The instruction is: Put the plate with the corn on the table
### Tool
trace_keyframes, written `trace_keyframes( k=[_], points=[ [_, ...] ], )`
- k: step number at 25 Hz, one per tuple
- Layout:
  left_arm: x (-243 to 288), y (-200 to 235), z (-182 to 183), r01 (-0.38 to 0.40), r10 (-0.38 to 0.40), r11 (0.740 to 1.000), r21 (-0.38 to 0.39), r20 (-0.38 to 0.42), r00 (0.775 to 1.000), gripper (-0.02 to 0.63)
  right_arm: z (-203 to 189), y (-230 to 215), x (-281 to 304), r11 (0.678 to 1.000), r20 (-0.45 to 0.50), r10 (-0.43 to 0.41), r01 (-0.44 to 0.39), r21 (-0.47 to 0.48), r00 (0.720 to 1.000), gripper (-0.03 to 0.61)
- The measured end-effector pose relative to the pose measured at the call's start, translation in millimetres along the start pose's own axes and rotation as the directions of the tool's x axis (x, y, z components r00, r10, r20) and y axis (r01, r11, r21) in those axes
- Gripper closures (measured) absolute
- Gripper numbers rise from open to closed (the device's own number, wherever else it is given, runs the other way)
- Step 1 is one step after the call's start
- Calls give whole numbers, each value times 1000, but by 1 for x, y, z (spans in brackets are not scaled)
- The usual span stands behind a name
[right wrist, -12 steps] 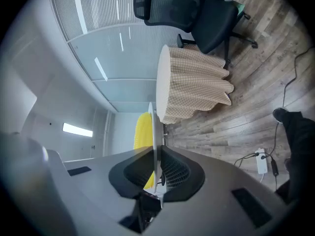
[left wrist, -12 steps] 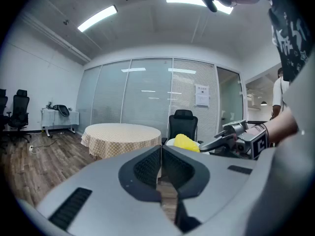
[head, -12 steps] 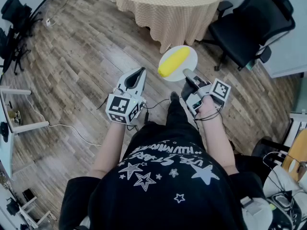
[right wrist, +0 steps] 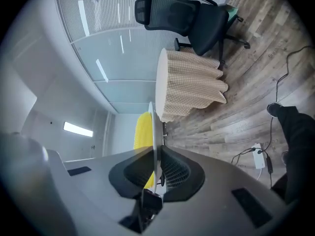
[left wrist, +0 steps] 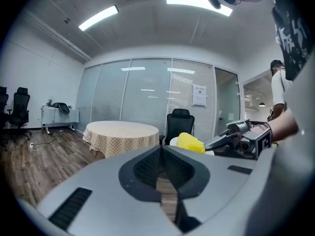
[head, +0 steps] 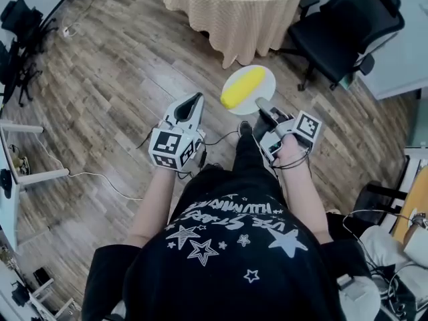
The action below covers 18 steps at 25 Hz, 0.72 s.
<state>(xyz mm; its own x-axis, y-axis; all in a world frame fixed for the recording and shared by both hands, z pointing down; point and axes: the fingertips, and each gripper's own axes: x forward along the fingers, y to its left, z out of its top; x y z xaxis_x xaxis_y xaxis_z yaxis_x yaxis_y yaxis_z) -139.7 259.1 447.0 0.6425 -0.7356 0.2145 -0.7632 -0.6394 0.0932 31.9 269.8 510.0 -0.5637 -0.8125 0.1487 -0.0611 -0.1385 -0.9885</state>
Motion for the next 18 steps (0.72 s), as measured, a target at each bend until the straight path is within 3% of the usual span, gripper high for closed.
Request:
trace_keyframes(
  k=[18],
  points=[
    [-9, 3, -4, 4, -4, 1000, -22, 0, 1000, 601, -12, 12, 0, 1000, -5, -10, 10, -27, 1000, 543]
  ],
)
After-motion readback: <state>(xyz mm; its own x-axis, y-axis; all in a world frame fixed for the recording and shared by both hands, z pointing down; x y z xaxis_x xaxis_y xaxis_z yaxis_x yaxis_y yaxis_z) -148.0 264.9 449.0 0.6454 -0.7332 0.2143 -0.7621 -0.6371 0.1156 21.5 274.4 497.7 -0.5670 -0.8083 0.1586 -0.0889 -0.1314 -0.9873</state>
